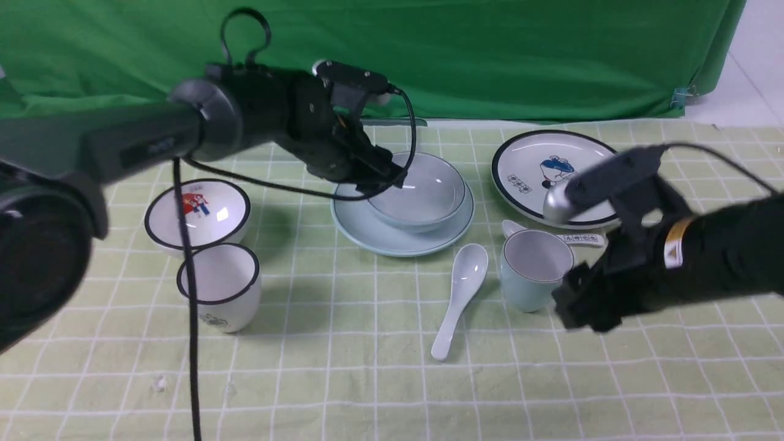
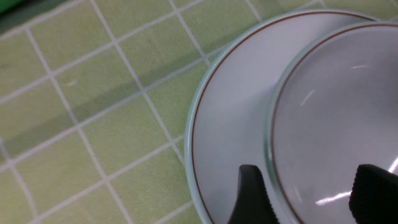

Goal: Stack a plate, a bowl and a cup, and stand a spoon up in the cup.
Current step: Use the left arm to put the blue rice bowl into the blue large plate in the middle, then use the right arm to grab a blue teacup

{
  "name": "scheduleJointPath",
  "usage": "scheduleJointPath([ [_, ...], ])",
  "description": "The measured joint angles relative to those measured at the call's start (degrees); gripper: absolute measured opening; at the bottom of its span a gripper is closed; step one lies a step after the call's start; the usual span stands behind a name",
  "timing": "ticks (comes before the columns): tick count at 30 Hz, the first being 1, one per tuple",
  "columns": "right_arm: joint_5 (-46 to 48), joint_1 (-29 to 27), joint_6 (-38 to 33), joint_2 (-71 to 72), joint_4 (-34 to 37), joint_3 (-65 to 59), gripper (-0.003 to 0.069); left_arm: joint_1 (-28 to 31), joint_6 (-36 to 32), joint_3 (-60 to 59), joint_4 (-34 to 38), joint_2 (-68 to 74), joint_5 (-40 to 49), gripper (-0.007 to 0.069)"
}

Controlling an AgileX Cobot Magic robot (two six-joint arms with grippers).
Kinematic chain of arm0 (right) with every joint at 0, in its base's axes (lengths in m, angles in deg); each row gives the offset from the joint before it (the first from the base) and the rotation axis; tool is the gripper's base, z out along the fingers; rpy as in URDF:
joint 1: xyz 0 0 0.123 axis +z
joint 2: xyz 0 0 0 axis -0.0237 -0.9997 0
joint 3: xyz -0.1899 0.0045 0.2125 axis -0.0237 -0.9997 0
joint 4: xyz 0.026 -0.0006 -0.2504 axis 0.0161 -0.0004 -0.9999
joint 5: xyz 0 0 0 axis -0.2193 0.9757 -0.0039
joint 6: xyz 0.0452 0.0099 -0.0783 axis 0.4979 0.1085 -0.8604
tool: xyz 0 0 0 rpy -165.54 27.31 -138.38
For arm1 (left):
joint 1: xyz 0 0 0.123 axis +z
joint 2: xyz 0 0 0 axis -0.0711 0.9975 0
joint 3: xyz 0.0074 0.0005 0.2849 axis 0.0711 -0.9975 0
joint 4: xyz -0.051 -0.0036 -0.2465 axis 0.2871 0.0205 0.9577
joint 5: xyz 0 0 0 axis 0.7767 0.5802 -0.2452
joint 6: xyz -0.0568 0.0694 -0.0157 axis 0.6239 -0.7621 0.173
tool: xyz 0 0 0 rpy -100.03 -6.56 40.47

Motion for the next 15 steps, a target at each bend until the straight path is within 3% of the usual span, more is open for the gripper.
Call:
scheduleJointPath([
  [5,1.89,-4.14,0.05,-6.18,0.14,7.53,0.0494,0.00,0.45,-0.06,-5.70,-13.50,5.01,0.0350],
  [12,2.44,-5.27,0.07,-17.41,2.80,15.01,0.0432,0.00,1.23,-1.47,-11.57,-33.21,10.63,0.0148],
  [15,3.14,-5.27,-0.79,-21.69,3.21,17.51,0.0353,0.00,1.29,-6.85,-12.38,-44.46,14.20,0.0047],
])
